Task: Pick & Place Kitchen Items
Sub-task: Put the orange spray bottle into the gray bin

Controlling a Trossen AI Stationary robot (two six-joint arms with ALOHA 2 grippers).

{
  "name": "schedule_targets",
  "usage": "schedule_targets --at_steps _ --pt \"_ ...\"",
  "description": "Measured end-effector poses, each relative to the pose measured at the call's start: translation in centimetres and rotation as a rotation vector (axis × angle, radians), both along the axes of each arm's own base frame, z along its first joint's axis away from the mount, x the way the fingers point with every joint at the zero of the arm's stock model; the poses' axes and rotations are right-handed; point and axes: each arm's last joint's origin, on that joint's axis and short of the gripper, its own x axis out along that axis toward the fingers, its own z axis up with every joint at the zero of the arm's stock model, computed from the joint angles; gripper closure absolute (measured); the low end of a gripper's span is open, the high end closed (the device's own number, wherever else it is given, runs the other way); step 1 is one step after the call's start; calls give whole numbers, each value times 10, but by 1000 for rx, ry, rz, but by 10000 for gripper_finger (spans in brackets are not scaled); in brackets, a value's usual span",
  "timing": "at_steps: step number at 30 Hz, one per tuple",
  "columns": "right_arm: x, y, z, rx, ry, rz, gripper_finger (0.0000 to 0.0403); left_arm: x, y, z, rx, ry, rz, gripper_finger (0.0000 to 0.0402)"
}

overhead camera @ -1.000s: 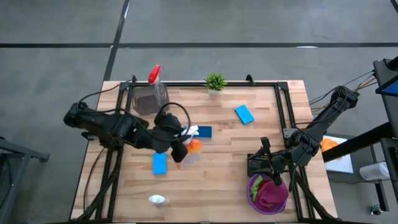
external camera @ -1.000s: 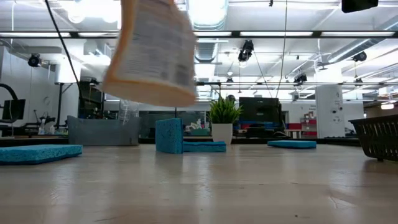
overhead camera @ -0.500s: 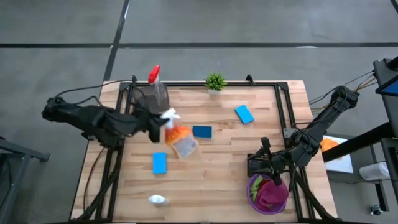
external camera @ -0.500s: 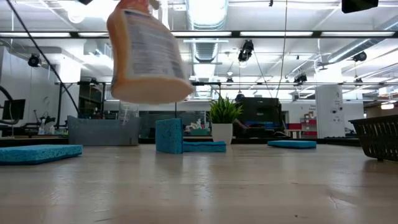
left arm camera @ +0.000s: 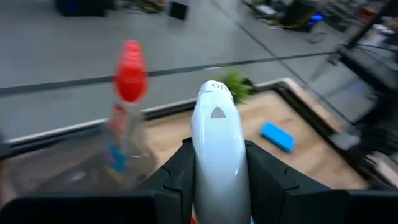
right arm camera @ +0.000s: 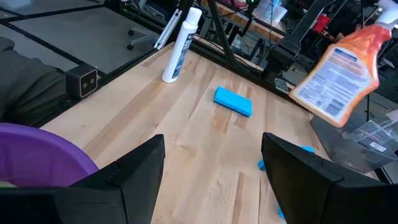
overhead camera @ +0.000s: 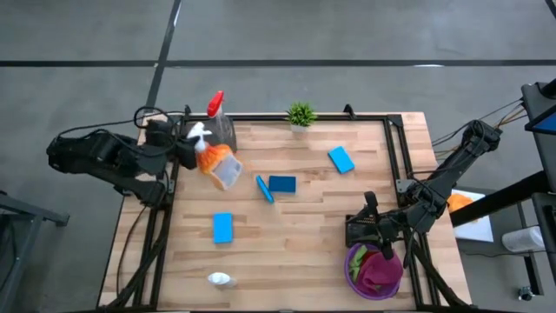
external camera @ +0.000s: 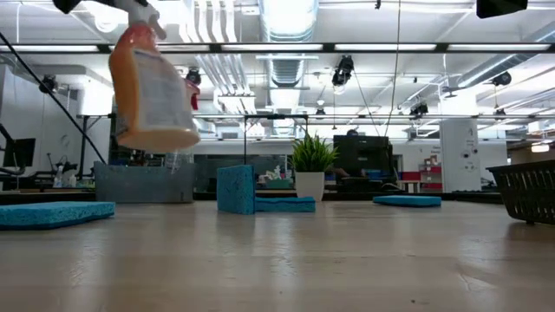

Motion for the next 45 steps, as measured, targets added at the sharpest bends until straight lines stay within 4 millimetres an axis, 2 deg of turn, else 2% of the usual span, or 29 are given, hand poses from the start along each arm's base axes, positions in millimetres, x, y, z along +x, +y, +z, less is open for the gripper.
schedule_targets --at_steps 9,17,26,34,45 --pt "0 0 0 0 0 0 138 -4 17 15 53 57 129 301" --pt "0 0 0 0 0 0 138 -1 35 12 76 233 269 301" --pt "0 0 0 0 0 0 138 18 54 6 102 335 355 301" --pt "0 0 0 1 0 0 138 41 69 6 151 333 389 301" --pt "0 0 0 2 2 -1 138 58 90 -4 153 396 469 301"
